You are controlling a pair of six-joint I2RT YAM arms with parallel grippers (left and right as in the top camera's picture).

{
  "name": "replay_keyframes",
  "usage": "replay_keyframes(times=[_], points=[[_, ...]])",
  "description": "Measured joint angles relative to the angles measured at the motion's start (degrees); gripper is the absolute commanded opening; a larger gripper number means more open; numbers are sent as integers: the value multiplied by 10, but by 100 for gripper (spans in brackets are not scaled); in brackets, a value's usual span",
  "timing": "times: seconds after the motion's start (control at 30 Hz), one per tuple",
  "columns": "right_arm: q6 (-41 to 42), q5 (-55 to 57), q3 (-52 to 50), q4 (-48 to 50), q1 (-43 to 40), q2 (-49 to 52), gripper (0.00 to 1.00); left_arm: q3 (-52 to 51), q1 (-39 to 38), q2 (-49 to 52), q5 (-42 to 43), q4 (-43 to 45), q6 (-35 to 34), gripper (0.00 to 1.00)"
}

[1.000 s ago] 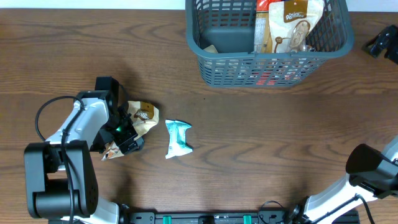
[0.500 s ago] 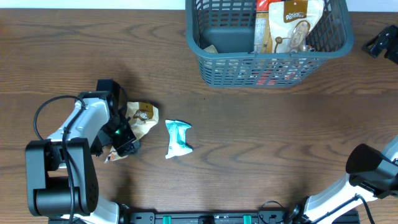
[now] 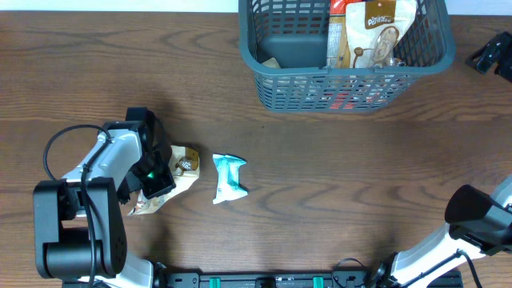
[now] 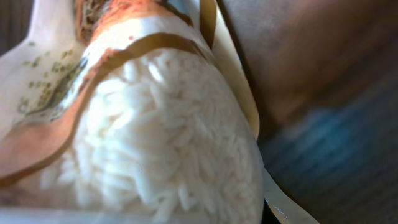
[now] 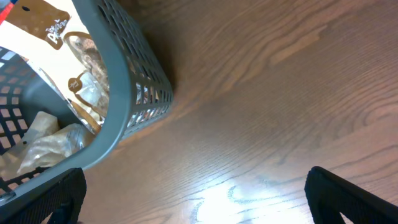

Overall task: Pack container
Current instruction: 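Lower the left gripper and grasp the beige rice package, then carry the rice package into the grey basket and release it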

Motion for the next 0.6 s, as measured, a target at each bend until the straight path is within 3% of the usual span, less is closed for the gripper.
replay_keyframes(times=[0.3,0.6], points=[[0,7,0,7,0,0,99,27,-1,-3,-9,38,237,6],[0,13,0,16,0,0,99,196,-58,-99,-22,62,547,6]])
